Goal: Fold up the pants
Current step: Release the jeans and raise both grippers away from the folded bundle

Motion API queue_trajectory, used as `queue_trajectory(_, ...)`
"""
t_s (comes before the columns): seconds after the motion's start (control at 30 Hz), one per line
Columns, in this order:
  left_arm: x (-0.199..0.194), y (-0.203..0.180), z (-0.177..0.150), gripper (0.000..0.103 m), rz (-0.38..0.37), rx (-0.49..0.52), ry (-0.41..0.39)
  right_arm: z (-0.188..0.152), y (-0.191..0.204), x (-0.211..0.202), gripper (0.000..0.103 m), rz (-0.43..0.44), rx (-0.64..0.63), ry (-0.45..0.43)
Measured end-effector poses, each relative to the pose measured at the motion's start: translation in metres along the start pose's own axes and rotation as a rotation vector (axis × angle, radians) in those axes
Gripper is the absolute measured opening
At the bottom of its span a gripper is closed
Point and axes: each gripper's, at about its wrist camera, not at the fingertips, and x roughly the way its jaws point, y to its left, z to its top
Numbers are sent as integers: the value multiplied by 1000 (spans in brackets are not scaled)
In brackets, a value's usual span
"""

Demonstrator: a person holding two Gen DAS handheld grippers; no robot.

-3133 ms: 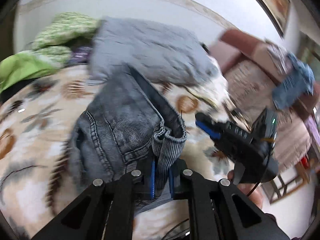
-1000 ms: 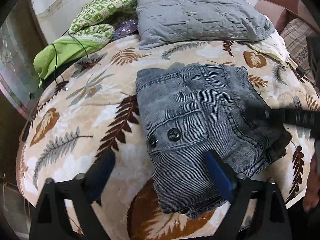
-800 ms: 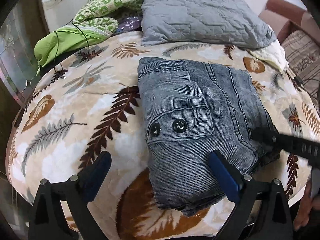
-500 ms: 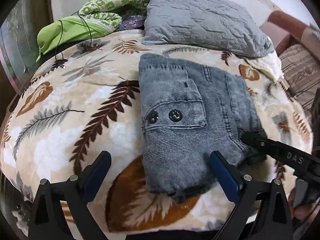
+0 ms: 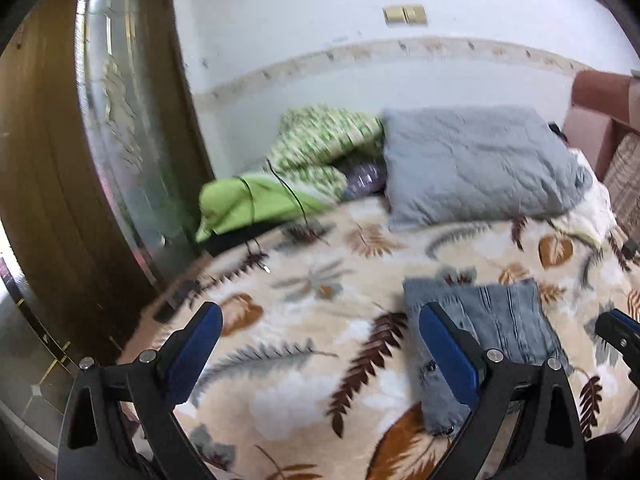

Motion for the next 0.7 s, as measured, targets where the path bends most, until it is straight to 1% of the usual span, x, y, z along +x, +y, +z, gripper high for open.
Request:
queue_trajectory(0.03, -4, 3, 1, 99, 0, -2, -4, 2, 6, -8, 56, -11, -20, -26)
queue_trajectory(0.07, -9, 7, 4, 99, -4, -5, -6, 3, 11, -15, 68, -15, -35, -48)
queue_trajectory(0.1, -12, 10, 5, 99, -9, -8, -7, 4, 18, -23, 68, -14, -55, -77)
queue_trajectory(0.17, -19, 16, 6, 99, -12, -9, -12, 2, 28, -30, 68, -24, -87, -98)
queue_trajectory(0.33, -27, 20, 7, 99, -24, -11, -9, -9, 40, -33, 68, -34, -134, -96)
queue_trajectory(0.47, -27, 19, 5, 99, -29, -7, 0, -21, 33, -24, 68, -54, -138, -52)
queue_trajectory(0.7, -16, 15, 2, 99, -33, 2, 26, -29, 11, -14, 68, -90, -107, -24)
